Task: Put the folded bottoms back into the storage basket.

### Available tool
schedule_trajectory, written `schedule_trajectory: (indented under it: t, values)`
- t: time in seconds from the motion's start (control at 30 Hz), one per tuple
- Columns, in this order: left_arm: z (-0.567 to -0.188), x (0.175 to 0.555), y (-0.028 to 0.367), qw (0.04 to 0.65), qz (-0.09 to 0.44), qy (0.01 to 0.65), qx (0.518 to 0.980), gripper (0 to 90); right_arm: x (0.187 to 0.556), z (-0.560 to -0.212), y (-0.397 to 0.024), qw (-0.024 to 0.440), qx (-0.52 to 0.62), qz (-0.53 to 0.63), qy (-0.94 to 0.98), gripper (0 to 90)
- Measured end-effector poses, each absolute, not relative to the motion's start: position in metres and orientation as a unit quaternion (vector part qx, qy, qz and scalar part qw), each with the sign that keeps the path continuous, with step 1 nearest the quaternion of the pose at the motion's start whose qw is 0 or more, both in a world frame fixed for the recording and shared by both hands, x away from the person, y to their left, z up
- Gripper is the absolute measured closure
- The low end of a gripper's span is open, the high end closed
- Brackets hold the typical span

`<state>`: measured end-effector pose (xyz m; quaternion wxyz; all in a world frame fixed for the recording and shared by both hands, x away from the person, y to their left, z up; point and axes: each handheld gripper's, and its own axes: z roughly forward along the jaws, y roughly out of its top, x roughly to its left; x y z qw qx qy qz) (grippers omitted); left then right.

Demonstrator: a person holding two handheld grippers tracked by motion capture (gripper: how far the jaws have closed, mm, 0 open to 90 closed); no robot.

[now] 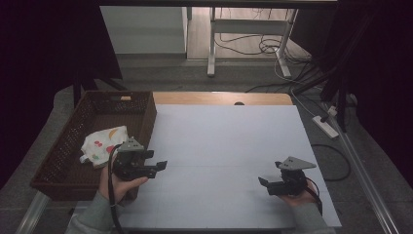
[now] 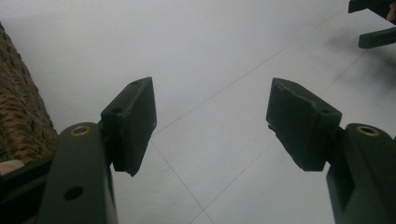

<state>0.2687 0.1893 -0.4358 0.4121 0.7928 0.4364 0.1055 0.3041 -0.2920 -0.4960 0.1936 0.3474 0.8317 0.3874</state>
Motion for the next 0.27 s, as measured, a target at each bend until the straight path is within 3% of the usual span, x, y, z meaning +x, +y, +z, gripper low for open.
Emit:
schedule_trajectory:
  t: [0.27]
  values:
    - [-0.4351, 0.2684, 0.1898, 0.411, 0.108, 0.437, 0.792, 33.0, 0.3037, -0.4958, -0.2921, 0.195, 0.345, 0.389, 0.832, 11.8]
